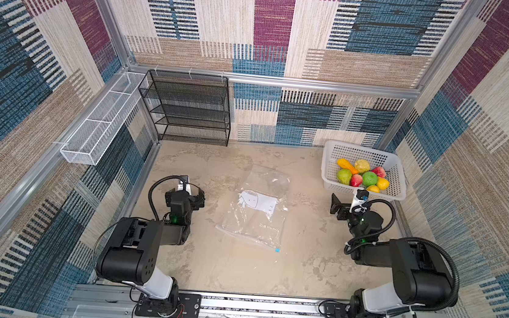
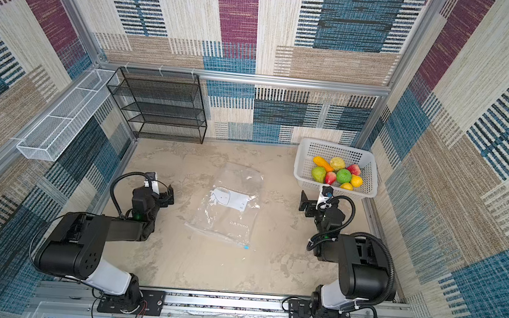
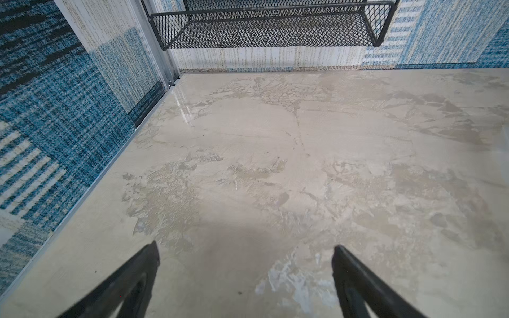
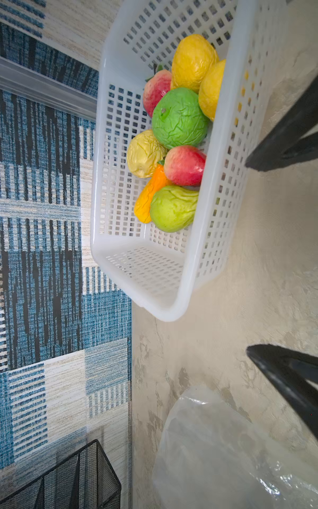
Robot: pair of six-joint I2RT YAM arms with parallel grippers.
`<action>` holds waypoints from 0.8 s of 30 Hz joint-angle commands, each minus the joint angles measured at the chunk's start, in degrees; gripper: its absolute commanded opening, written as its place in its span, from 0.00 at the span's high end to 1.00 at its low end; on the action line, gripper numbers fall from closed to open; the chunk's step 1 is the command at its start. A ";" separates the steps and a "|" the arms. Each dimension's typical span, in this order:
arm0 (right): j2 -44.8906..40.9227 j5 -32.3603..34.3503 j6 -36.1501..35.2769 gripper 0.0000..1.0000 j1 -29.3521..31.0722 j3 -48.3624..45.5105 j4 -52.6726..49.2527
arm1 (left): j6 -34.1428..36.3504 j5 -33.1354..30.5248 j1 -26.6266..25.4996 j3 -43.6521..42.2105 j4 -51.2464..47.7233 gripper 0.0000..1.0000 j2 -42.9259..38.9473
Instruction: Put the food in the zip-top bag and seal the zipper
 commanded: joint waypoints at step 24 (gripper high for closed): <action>-0.09 -0.12 0.04 0.01 0.08 0.22 1.22 | -0.05 -0.23 0.01 0.28 0.65 0.00 -0.01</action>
